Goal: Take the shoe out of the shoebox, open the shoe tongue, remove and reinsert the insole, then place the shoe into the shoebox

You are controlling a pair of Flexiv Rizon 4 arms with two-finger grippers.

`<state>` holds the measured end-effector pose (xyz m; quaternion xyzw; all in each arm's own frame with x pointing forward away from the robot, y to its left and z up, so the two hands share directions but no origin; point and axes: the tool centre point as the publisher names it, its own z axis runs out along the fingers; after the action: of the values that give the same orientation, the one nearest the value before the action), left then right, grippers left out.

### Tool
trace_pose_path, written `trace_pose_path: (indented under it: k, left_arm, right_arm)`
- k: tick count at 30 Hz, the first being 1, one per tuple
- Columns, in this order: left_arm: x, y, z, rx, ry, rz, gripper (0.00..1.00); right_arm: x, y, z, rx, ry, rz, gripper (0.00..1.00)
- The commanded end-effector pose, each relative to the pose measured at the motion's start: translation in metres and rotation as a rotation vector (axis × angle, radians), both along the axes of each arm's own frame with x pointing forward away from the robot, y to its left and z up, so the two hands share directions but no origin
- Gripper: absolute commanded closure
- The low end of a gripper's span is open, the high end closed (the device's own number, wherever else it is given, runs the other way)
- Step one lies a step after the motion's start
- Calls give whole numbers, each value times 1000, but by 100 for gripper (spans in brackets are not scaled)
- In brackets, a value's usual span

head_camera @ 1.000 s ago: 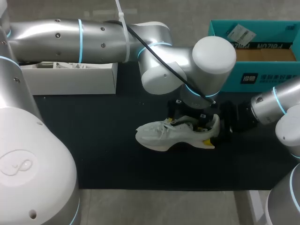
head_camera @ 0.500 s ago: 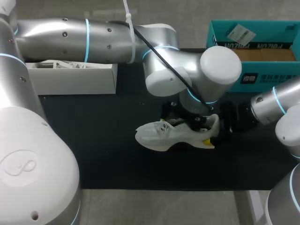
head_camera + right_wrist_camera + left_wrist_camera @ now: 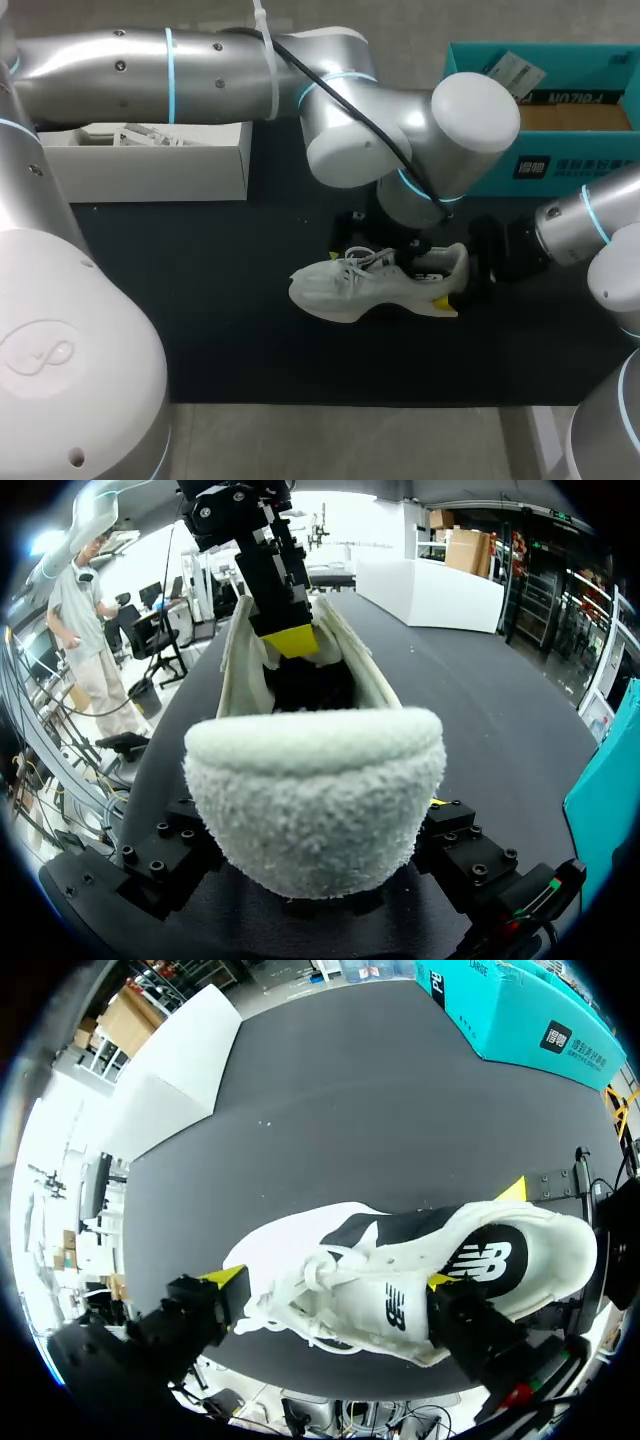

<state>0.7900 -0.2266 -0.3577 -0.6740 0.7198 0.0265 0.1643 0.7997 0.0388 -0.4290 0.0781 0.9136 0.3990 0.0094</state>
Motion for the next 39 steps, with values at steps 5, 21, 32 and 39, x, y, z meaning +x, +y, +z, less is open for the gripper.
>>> trace_pose_path:
  k: [5,21,32,39]
  left_arm:
    - [-6,-3,3,-11,80,32,0]
    - [-15,-17,20,-95,180,170,48]
    - [-15,-20,28,-178,238,162,60]
    - [-18,-20,44,-254,262,141,67]
  right_arm:
    - [-1,0,0,-4,-1,-2,100]
    - [-1,0,0,-4,-1,-2,100]
    - [-1,0,0,-4,-1,-2,100]
    - [-1,0,0,-4,-1,-2,100]
